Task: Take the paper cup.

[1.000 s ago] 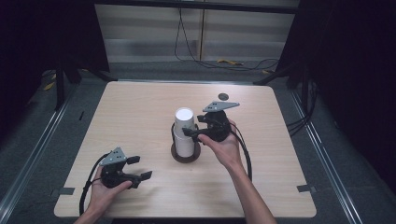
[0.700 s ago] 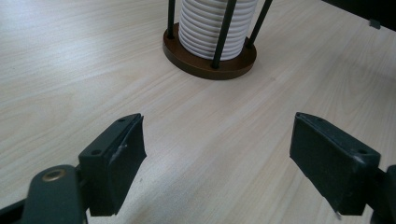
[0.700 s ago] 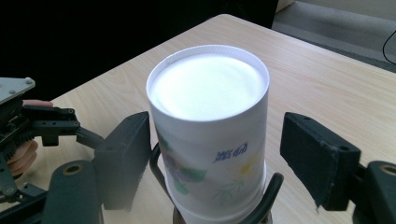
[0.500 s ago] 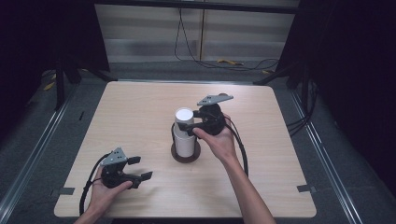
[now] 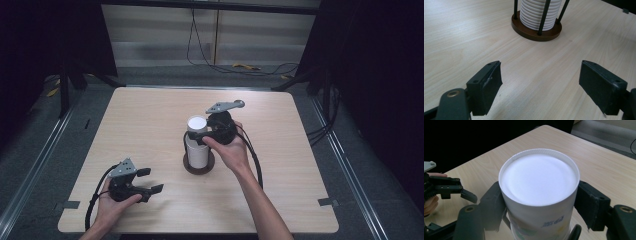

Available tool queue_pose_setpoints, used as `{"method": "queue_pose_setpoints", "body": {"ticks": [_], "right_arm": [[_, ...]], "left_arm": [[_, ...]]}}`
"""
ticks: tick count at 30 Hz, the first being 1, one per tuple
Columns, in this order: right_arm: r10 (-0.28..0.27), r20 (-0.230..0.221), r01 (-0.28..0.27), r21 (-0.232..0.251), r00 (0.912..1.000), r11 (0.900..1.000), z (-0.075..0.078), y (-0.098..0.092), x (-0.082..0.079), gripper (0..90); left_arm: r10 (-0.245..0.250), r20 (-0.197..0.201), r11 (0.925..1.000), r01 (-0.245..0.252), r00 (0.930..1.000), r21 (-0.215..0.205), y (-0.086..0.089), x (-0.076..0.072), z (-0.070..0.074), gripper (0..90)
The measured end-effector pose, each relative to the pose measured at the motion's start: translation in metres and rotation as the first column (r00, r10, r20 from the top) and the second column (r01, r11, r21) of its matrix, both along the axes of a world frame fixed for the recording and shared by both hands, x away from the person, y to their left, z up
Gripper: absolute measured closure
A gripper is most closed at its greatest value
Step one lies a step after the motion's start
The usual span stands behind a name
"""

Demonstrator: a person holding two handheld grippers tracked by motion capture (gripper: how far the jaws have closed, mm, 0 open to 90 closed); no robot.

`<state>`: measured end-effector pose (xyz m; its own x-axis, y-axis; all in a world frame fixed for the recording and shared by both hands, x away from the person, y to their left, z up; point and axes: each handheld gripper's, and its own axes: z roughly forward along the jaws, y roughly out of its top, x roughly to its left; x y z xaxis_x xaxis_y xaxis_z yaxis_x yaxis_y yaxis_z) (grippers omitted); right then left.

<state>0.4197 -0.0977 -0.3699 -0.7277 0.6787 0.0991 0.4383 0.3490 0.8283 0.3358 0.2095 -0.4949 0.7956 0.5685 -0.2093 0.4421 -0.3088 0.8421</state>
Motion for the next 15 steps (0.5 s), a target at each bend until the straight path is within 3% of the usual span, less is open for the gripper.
{"method": "queue_pose_setpoints", "body": {"ticks": [15], "right_arm": [[-0.002, 0.027, 0.002, 0.01, 0.9996, 1.0, 0.0019, 0.0003, -0.0006, 31.3]], "left_arm": [[0.0, -0.003, 1.0, 0.0, 1.0, 0.004, -0.0001, 0.0004, -0.0006, 18.3]]}}
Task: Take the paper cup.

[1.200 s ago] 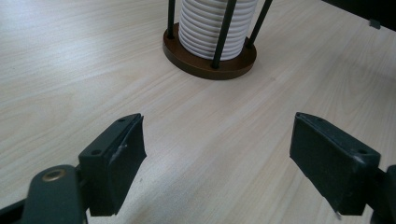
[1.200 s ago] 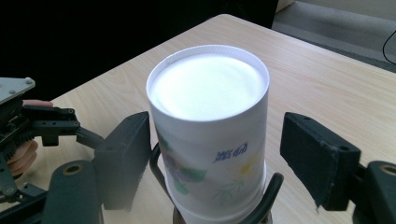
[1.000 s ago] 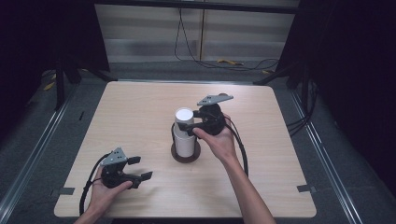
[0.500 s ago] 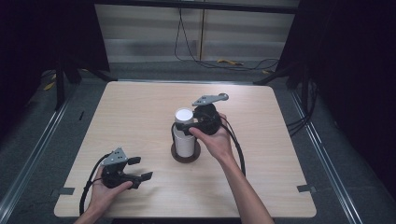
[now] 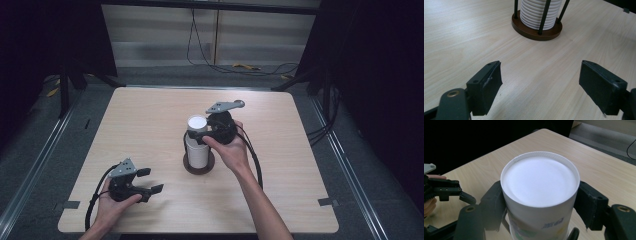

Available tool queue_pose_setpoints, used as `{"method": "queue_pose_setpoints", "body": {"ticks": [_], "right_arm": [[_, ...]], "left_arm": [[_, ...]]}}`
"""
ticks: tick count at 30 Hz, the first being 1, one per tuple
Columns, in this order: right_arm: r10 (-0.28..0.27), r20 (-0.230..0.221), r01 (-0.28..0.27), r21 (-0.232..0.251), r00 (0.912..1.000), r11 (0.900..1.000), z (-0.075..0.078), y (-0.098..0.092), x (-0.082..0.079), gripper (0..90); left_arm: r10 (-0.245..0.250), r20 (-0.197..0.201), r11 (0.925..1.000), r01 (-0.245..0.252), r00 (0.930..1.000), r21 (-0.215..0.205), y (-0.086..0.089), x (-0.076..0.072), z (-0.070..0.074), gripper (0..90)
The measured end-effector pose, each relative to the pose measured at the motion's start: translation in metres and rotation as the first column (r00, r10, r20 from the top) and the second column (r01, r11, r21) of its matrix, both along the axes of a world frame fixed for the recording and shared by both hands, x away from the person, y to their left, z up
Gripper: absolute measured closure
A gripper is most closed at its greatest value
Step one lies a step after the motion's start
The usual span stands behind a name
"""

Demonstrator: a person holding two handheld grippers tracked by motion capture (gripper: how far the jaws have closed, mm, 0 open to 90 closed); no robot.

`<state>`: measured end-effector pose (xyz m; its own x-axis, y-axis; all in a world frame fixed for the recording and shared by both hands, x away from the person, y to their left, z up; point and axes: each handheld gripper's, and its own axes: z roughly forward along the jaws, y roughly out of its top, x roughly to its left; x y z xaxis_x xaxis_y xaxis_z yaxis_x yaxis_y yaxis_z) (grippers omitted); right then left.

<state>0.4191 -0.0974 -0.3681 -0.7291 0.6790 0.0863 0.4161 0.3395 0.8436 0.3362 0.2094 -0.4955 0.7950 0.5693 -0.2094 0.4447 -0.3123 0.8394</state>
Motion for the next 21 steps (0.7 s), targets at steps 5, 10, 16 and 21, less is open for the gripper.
{"method": "queue_pose_setpoints", "body": {"ticks": [5, 10, 16, 21], "right_arm": [[-0.005, 0.007, 0.004, 0.018, 1.0, 1.0, 0.0024, -0.0025, -0.0013, 31.5], [-0.004, 0.014, 0.003, 0.031, 0.9999, 0.999, 0.0047, -0.0038, -0.002, 31.9], [-0.008, 0.023, 0.007, 0.056, 0.9997, 0.998, 0.007, -0.0054, -0.0025, 32.1], [-0.017, 0.027, 0.016, 0.068, 0.9995, 0.998, 0.0094, -0.0053, -0.003, 32.0]], "left_arm": [[-0.001, -0.003, 1.0, 0.001, 1.0, 0.002, -0.0003, 0.0001, -0.0003, 18.3], [-0.002, -0.003, 1.0, 0.002, 1.0, 0.002, -0.0005, 0.0002, -0.0005, 18.3], [0.0, -0.005, 1.0, 0.0, 1.0, 0.001, -0.0004, 0.0004, -0.0007, 18.3], [-0.001, -0.004, 1.0, 0.001, 1.0, 0.004, -0.0001, 0.0007, -0.0007, 18.3]]}}
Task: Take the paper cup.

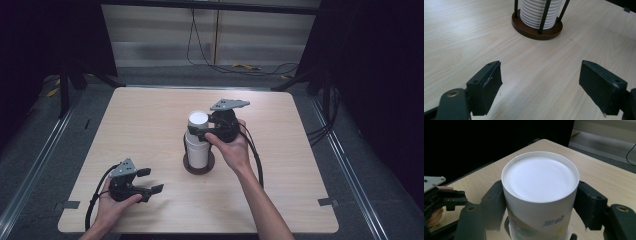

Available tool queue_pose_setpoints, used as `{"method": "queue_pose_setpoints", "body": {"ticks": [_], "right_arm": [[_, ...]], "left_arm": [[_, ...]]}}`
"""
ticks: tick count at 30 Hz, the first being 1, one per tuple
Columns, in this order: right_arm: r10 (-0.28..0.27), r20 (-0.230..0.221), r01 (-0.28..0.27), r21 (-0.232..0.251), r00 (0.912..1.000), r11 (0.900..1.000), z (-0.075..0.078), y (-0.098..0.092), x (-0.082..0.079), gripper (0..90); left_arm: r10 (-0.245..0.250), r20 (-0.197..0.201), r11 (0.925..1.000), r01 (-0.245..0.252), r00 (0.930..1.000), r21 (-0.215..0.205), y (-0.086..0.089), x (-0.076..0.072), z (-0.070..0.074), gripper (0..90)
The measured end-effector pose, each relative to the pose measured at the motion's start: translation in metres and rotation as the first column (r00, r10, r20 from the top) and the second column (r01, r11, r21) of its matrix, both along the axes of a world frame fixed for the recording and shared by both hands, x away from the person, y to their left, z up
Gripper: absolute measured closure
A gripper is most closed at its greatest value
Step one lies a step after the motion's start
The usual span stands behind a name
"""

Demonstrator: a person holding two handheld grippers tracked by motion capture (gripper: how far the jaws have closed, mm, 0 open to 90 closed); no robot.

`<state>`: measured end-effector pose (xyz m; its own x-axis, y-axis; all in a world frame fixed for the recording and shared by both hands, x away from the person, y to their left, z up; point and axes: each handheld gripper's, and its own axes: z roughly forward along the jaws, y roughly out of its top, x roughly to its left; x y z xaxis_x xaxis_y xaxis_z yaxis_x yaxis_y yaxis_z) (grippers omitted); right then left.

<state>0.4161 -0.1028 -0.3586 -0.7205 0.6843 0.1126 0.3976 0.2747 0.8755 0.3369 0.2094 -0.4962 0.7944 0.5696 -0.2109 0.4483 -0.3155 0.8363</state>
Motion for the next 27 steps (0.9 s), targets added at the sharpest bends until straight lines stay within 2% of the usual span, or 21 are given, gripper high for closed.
{"method": "queue_pose_setpoints", "body": {"ticks": [16, 20, 27], "right_arm": [[-0.012, 0.032, 0.01, 0.059, 0.9994, 0.998, 0.009, -0.003, -0.003, 32.1], [-0.013, 0.07, 0.007, 0.086, 0.9975, 0.996, 0.013, -0.005, -0.006, 32.2], [-0.014, 0.084, 0.004, 0.111, 0.9964, 0.994, 0.02, -0.008, -0.006, 32.5]], "left_arm": [[0.001, -0.002, 1.0, -0.001, 1.0, -0.004, 0.0, 0.0, -0.001, 18.3], [0.0, -0.005, 1.0, 0.0, 1.0, -0.004, 0.0, 0.001, -0.001, 18.3], [0.0, -0.01, 0.9999, 0.0, 1.0, -0.01, 0.0, 0.001, -0.001, 18.3]]}}
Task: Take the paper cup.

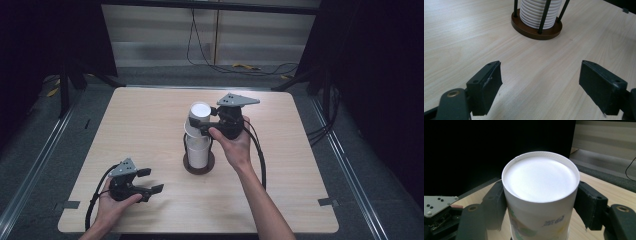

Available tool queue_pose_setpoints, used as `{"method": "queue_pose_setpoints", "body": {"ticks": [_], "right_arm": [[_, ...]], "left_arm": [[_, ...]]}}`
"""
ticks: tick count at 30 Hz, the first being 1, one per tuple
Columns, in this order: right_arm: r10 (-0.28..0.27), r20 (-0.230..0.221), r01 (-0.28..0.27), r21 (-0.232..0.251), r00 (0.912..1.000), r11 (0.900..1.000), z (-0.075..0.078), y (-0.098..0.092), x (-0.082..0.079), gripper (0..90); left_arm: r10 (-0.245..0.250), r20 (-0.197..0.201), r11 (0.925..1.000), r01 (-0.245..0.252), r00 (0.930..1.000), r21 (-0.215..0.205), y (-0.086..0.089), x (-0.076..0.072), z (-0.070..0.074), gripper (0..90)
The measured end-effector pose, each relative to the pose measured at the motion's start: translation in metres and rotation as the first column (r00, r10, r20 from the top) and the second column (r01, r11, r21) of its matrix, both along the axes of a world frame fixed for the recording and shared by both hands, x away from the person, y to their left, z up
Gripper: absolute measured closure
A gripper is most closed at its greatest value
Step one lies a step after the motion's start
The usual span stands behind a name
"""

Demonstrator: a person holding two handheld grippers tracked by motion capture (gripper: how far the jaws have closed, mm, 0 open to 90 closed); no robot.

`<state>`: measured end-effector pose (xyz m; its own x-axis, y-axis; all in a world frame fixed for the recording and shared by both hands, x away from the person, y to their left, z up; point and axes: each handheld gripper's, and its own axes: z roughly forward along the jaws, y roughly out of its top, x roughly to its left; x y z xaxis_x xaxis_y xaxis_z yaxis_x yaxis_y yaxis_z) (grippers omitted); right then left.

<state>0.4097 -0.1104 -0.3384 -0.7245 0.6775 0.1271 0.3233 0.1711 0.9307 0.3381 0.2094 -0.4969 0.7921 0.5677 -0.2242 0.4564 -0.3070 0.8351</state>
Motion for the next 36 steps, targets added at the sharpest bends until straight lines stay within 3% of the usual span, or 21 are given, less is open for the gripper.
{"method": "queue_pose_setpoints", "body": {"ticks": [5, 13, 15, 25, 36], "right_arm": [[-0.005, -0.01, 0.005, 0.003, 0.9999, 1.0, 0.002, -0.003, -0.001, 32.7], [-0.008, -0.012, 0.009, 0.052, 0.9999, 0.999, 0.005, -0.009, -0.003, 32.9], [0.004, -0.012, -0.003, 0.083, 0.9999, 0.997, 0.006, -0.011, -0.003, 32.9], [-0.01, -0.003, 0.01, 0.107, 0.9999, 0.994, 0.011, -0.02, -0.006, 33.1], [-0.028, 0.008, 0.027, 0.116, 0.9996, 0.993, 0.024, -0.035, -0.02, 33.4]], "left_arm": [[-0.007, -0.001, 1.0, 0.007, 1.0, -0.001, -0.001, 0.0, 0.0, 18.3], [-0.003, 0.002, 1.0, 0.003, 1.0, -0.002, -0.001, -0.001, 0.0, 18.3], [-0.001, 0.002, 1.0, 0.001, 1.0, 0.004, -0.002, -0.001, 0.0, 18.3], [-0.002, -0.006, 0.9999, 0.002, 1.0, -0.01, -0.002, -0.001, 0.0, 18.3], [0.0, -0.007, 0.9992, 0.0, 1.0, -0.04, -0.001, 0.0, 0.006, 18.2]]}}
